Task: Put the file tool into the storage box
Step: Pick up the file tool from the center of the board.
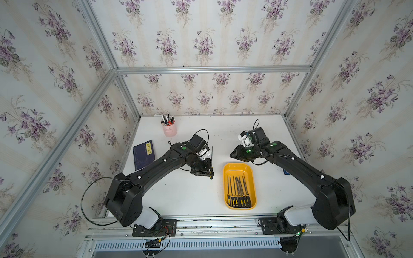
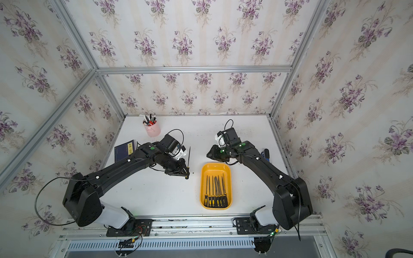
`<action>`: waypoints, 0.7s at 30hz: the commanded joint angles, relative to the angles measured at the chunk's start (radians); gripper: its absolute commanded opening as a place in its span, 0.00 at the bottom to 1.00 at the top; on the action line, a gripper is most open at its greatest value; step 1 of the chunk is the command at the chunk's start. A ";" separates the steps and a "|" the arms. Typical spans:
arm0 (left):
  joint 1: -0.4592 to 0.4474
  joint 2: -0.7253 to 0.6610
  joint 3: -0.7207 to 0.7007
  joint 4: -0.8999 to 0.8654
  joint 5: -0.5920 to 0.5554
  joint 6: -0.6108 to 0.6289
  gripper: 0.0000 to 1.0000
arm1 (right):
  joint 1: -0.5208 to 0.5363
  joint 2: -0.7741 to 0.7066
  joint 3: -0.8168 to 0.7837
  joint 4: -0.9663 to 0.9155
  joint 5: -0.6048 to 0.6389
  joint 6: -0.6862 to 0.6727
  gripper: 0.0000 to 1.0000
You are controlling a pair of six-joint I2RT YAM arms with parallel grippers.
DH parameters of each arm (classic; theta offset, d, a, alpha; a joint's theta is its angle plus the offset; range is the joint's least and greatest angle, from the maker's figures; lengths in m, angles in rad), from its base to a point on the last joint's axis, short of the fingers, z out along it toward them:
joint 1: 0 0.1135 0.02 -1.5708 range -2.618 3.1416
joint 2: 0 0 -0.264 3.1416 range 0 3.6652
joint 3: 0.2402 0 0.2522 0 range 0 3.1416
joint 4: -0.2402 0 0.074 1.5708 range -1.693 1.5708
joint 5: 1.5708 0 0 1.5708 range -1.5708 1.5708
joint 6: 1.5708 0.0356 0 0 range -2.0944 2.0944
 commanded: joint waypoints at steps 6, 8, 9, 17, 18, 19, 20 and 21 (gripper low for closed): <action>-0.033 0.024 0.041 0.010 0.097 0.067 0.10 | 0.000 0.046 0.021 0.191 -0.161 0.099 0.38; -0.038 0.033 0.048 0.005 0.088 0.068 0.10 | 0.005 0.057 0.033 0.186 -0.155 0.105 0.38; -0.038 0.036 0.049 0.006 0.087 0.067 0.10 | 0.007 0.063 0.038 0.181 -0.153 0.103 0.38; -0.045 0.053 0.058 0.015 0.095 0.068 0.10 | 0.049 0.119 0.069 0.160 -0.127 0.097 0.37; -0.044 0.053 0.058 0.016 0.095 0.068 0.10 | 0.052 0.127 0.073 0.150 -0.113 0.096 0.37; -0.045 0.055 0.058 0.016 0.098 0.068 0.09 | 0.054 0.132 0.074 0.154 -0.109 0.096 0.37; -0.046 0.057 0.056 0.016 0.098 0.068 0.10 | 0.055 0.136 0.075 0.160 -0.108 0.098 0.37; -0.046 0.058 0.055 0.016 0.097 0.067 0.10 | 0.055 0.141 0.078 0.160 -0.103 0.100 0.37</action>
